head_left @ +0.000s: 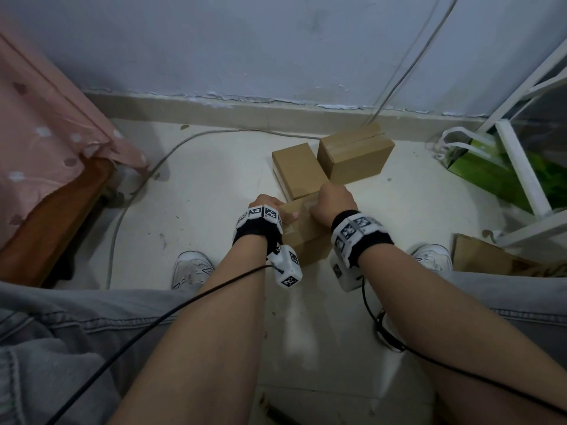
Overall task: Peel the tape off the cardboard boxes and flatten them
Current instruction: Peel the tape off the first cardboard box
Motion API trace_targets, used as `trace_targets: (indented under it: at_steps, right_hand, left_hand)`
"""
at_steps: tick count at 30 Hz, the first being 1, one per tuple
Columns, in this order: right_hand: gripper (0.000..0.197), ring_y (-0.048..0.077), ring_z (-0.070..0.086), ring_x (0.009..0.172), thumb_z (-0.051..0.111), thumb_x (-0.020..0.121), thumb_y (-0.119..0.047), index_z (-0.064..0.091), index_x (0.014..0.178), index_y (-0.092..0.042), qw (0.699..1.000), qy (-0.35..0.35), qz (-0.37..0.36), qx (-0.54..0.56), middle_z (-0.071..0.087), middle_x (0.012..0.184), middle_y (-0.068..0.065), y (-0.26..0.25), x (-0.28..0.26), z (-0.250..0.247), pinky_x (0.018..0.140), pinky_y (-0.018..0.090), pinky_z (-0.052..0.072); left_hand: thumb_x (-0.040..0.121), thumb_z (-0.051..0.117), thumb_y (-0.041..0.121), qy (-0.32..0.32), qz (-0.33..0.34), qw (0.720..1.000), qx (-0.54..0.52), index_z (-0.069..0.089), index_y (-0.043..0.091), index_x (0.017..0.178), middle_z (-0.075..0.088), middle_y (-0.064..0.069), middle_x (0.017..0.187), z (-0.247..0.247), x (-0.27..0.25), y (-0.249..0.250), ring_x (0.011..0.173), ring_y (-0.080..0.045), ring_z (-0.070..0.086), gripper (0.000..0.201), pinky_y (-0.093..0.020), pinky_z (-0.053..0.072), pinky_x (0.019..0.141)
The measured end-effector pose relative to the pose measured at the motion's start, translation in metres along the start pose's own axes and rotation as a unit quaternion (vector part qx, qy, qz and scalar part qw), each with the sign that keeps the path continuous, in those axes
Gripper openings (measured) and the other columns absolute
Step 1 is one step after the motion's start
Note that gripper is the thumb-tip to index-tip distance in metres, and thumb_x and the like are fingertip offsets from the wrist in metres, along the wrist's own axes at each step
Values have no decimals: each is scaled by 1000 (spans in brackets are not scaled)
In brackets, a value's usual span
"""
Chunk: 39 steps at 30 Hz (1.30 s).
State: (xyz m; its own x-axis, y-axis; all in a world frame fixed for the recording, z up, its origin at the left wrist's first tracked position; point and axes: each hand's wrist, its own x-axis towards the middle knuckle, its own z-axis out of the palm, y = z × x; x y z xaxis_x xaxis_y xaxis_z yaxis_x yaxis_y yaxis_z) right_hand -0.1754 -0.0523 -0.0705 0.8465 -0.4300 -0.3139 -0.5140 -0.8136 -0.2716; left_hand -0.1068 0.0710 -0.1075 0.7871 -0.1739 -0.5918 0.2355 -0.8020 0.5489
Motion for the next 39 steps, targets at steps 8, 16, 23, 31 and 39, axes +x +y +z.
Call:
trace_targets:
  at_steps: [8, 16, 23, 31, 39]
  right_hand:
    - [24, 32, 59, 85, 60, 90, -10, 48, 69, -9, 1000, -5, -18, 1, 61, 91, 13, -11, 1, -6, 69, 33, 45]
    - [31, 33, 61, 93, 62, 90, -6, 42, 67, -11, 999, -36, 13, 4, 64, 106, 17, -11, 0, 0, 71, 32, 45]
    - [20, 33, 59, 109, 46, 98, -4, 56, 115, 1, 995, -95, -1, -16, 60, 120, 18, -19, -5, -6, 77, 32, 43]
    - [18, 30, 56, 93, 47, 97, -8, 56, 111, 0, 993, -114, -12, -7, 61, 113, 17, -10, -1, -8, 75, 32, 43]
    - [11, 30, 54, 86, 57, 94, -11, 48, 88, -8, 996, -75, -35, -17, 62, 108, 18, -12, -1, -3, 71, 32, 44]
  left_hand:
    - [74, 81, 46, 8, -10, 1000, 24, 64, 18, 126, 66, -4, 124, 1, -4, 2, 113, -27, 62, 62, -32, 49, 92]
    - [73, 82, 46, 3, -14, 1000, 21, 64, 18, 127, 66, -5, 122, 0, -2, 2, 112, -27, 62, 63, -33, 50, 94]
    - [73, 82, 46, 5, -17, 1000, 21, 64, 19, 126, 67, -4, 119, 0, -4, 2, 110, -26, 63, 62, -30, 50, 90]
    - [73, 81, 46, -5, -11, 1000, 24, 63, 17, 128, 67, -6, 121, 0, -2, 2, 110, -27, 63, 65, -38, 52, 97]
    - [74, 81, 43, 2, -13, 1000, 19, 64, 17, 126, 67, -7, 121, 0, -2, 1, 113, -28, 62, 61, -37, 50, 99]
